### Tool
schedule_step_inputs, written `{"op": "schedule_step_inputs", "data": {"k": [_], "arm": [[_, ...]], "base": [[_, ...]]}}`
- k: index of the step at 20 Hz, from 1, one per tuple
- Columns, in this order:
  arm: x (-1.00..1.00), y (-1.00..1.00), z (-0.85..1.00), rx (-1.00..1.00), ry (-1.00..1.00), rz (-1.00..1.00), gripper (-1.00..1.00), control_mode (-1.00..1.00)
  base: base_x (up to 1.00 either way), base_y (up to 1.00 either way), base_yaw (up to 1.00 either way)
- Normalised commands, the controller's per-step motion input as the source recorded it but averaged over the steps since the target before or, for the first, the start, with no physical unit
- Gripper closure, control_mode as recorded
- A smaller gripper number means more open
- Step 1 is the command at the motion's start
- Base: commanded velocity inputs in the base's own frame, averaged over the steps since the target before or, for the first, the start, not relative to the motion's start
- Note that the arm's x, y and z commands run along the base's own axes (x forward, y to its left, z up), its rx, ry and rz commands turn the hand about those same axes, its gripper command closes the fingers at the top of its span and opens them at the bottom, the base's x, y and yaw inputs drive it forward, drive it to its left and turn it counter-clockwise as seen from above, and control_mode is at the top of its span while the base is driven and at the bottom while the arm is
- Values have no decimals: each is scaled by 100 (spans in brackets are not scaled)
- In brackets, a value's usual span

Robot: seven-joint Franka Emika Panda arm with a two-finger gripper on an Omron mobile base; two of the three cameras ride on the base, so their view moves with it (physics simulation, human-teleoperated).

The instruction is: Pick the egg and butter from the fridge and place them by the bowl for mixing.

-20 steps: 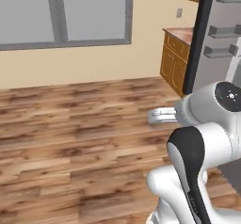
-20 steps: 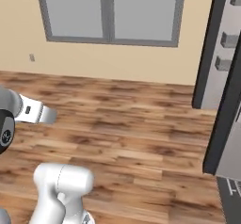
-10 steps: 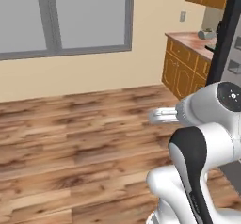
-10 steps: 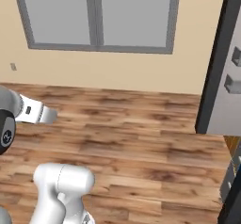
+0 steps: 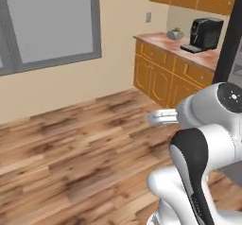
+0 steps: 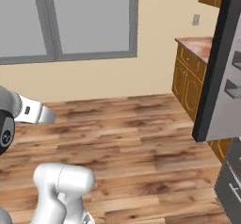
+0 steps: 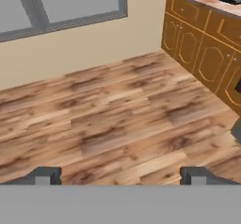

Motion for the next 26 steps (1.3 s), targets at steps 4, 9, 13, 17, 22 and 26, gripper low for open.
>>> {"op": "schedule_step_inputs", "data": {"k": [4,9,13,17,22,26], "arm": [[0,0,0,0,0,0,-100,100],[0,0,0,0,0,0,-100,100],[0,0,0,0,0,0,-100,100],[0,0,0,0,0,0,-100,100],[0,0,0,0,0,0,-100,100],[0,0,0,0,0,0,-100,100]], "base": [[7,58,-83],[0,49,-88],[29,45,-81],[63,40,-72],[97,34,-61],[100,26,-54]]}}
